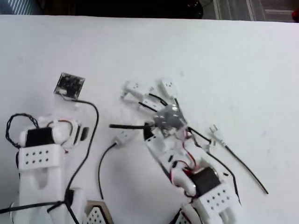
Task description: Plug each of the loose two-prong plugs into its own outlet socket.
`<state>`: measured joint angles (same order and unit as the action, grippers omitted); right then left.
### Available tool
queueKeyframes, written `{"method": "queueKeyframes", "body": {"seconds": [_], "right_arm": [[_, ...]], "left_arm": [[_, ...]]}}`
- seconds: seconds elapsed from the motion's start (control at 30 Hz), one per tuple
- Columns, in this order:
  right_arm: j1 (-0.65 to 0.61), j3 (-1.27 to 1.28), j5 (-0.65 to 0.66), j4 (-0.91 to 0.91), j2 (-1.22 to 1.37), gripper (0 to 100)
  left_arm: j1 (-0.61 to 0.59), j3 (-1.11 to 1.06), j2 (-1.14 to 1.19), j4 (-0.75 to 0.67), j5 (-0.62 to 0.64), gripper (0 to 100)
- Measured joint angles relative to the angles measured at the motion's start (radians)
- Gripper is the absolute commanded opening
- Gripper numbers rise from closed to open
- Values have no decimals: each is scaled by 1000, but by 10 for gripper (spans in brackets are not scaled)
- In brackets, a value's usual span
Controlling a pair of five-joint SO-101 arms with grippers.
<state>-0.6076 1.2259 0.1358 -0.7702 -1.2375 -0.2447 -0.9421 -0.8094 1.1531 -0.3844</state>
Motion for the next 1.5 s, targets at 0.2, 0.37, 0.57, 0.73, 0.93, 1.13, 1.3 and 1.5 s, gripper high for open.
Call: {"method": "queueKeyframes", "body": {"seconds": [0.2, 0.37, 0.57, 0.73, 0.93, 1.13, 1.3, 1.5], "right_arm": [[-83, -74, 15, 21, 244, 17], [-92, -55, 17, 175, 338, 17], [-98, -25, 17, 365, 477, 17], [-97, -25, 17, 425, 589, 17], [-98, -25, 17, 488, 669, 17], [-98, -26, 17, 559, 700, 17], [-69, -26, 17, 603, 738, 17], [-66, -46, 17, 620, 799, 17]], "left_arm": [[-57, -178, -61, -132, -2, 226], [-68, -282, -61, -229, -2, 226], [-68, -296, -71, -239, -2, 226], [-68, -296, -71, -239, -2, 226], [-68, -296, -71, -239, -2, 226], [-68, -296, -71, -239, -2, 226], [-68, -296, -71, -239, -2, 226], [-68, -296, -71, -239, -2, 226]]}}
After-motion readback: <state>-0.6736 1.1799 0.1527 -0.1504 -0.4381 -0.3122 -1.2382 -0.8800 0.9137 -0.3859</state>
